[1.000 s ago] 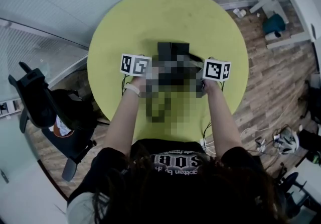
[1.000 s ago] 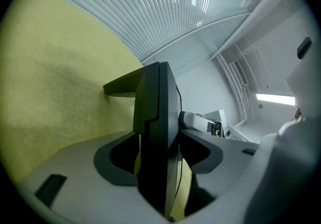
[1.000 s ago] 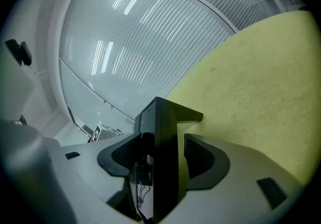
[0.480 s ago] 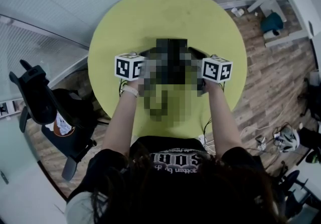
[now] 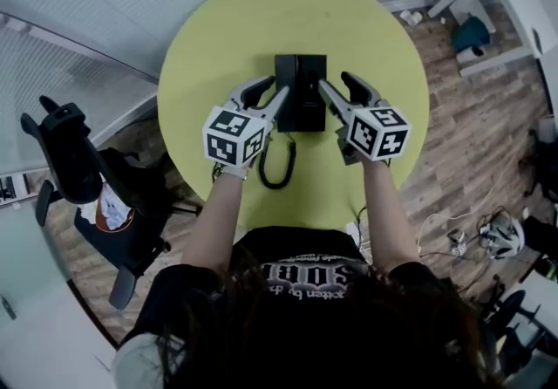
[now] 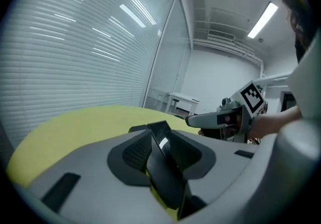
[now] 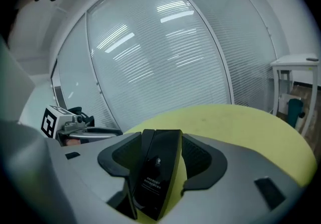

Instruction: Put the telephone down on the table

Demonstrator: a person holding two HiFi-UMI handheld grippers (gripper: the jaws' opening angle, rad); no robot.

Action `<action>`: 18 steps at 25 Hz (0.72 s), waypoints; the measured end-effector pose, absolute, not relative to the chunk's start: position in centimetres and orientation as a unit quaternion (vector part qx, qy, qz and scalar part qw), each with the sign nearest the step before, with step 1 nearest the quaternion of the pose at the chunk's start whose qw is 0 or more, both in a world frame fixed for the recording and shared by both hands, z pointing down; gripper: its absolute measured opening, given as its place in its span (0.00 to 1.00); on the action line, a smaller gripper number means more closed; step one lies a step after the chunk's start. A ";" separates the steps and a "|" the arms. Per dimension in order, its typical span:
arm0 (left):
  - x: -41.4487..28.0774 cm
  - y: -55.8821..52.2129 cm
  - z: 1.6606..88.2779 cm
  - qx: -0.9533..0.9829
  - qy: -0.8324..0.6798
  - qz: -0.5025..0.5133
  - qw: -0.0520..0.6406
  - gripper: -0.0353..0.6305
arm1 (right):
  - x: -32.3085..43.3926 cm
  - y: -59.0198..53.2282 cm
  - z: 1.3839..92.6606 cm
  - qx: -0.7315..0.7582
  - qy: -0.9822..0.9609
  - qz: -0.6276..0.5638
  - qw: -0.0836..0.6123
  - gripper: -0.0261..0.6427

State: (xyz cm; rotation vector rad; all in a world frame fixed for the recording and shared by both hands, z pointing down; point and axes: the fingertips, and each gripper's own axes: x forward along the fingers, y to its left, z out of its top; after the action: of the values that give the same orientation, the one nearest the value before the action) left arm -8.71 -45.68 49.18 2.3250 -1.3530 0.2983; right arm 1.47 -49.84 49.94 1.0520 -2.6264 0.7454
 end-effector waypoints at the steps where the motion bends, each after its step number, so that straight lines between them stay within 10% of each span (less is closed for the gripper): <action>1: -8.6 -45.3 48.5 0.841 -0.490 0.102 0.207 0.21 | 1.5 -49.4 49.4 0.360 -0.894 0.245 0.105 0.44; 18: -9.1 -36.4 42.2 0.842 -0.522 0.099 0.095 0.06 | 2.3 -40.6 44.3 0.439 -0.879 0.177 0.058 0.13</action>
State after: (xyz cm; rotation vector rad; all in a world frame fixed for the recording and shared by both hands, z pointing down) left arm -9.09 -36.36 42.21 2.4971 -1.5471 0.2924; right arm 2.26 -40.60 44.35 1.3300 -2.6639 0.5373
